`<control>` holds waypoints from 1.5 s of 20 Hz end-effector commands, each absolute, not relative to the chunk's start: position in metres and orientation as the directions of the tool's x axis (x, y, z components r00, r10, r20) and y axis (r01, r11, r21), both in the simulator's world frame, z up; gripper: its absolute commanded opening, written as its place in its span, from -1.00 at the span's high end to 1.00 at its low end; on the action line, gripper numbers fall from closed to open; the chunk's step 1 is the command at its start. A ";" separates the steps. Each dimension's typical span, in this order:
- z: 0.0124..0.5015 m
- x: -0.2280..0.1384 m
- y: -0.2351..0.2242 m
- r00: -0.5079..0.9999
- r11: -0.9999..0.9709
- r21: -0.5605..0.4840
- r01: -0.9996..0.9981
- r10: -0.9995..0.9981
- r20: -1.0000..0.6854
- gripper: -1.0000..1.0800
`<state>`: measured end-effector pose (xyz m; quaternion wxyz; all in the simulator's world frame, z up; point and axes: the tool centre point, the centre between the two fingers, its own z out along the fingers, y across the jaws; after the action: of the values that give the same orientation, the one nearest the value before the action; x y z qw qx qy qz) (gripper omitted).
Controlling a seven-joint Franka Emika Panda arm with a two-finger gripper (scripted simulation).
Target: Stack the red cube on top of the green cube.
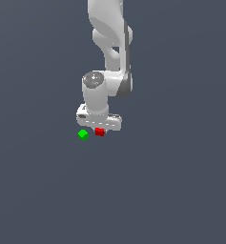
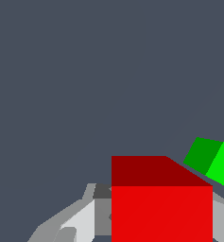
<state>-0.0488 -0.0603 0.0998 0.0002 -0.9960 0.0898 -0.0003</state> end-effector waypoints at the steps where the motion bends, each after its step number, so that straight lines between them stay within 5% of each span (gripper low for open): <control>1: 0.111 -0.049 -0.060 0.984 -0.984 0.000 -0.179 -0.179 0.000 1.00; 12: 0.113 -0.050 -0.069 0.984 -0.984 0.000 -0.179 -0.179 0.001 1.00; 30: 0.062 -0.071 -0.165 0.984 -0.984 0.000 -0.178 -0.178 0.000 1.00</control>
<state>-0.0713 -0.1612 0.0641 -0.0003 -0.9959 0.0905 0.0007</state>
